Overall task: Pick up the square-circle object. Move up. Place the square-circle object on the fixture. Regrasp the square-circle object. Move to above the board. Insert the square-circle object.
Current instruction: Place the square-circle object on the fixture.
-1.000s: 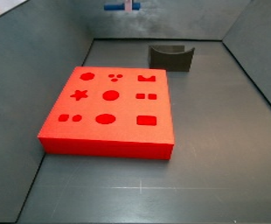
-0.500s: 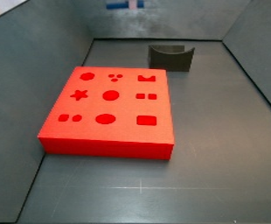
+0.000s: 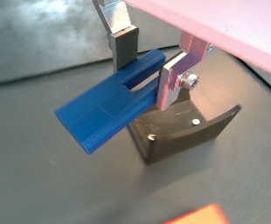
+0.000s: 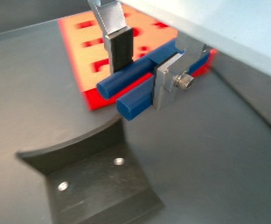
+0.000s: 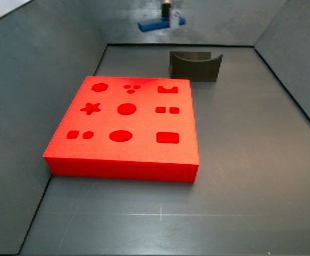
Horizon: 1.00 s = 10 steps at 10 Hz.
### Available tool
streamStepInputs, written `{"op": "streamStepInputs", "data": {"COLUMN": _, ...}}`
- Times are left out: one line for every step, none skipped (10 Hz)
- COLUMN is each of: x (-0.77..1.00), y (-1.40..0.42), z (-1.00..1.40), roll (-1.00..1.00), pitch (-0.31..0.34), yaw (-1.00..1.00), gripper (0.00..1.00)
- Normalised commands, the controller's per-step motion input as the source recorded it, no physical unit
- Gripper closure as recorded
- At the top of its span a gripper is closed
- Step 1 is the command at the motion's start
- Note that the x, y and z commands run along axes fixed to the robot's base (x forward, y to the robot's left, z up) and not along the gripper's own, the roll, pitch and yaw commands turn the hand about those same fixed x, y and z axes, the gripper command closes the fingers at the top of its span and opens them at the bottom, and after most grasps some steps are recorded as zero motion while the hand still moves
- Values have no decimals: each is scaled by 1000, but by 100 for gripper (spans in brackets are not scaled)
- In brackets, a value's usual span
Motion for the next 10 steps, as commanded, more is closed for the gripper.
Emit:
{"op": "streamStepInputs", "data": {"x": 1000, "y": -290, "z": -164, "roll": 70, "pitch": -14, "yaw": 1000, "gripper": 100}}
{"op": "streamStepInputs", "data": {"x": 1000, "y": -225, "z": -135, "roll": 77, "pitch": -11, "yaw": 1000, "gripper": 100}}
{"op": "streamStepInputs", "data": {"x": 1000, "y": -198, "z": -128, "roll": 79, "pitch": -10, "yaw": 1000, "gripper": 100}}
{"op": "streamStepInputs", "data": {"x": 839, "y": -111, "z": -79, "roll": 88, "pitch": -5, "yaw": 1000, "gripper": 100}}
{"op": "streamStepInputs", "data": {"x": 759, "y": -79, "z": -62, "roll": 91, "pitch": -3, "yaw": 1000, "gripper": 100}}
{"op": "streamStepInputs", "data": {"x": 602, "y": -45, "z": -37, "roll": 97, "pitch": 4, "yaw": 1000, "gripper": 100}}
{"op": "streamStepInputs", "data": {"x": 526, "y": -37, "z": -31, "roll": 99, "pitch": 8, "yaw": 1000, "gripper": 100}}
{"op": "streamStepInputs", "data": {"x": 112, "y": 1000, "z": 753, "roll": -669, "pitch": 153, "yaw": 1000, "gripper": 100}}
{"op": "streamStepInputs", "data": {"x": 46, "y": 1000, "z": 756, "roll": -715, "pitch": 170, "yaw": 1000, "gripper": 100}}
{"op": "streamStepInputs", "data": {"x": -85, "y": 858, "z": 615, "roll": -812, "pitch": 206, "yaw": 1000, "gripper": 100}}
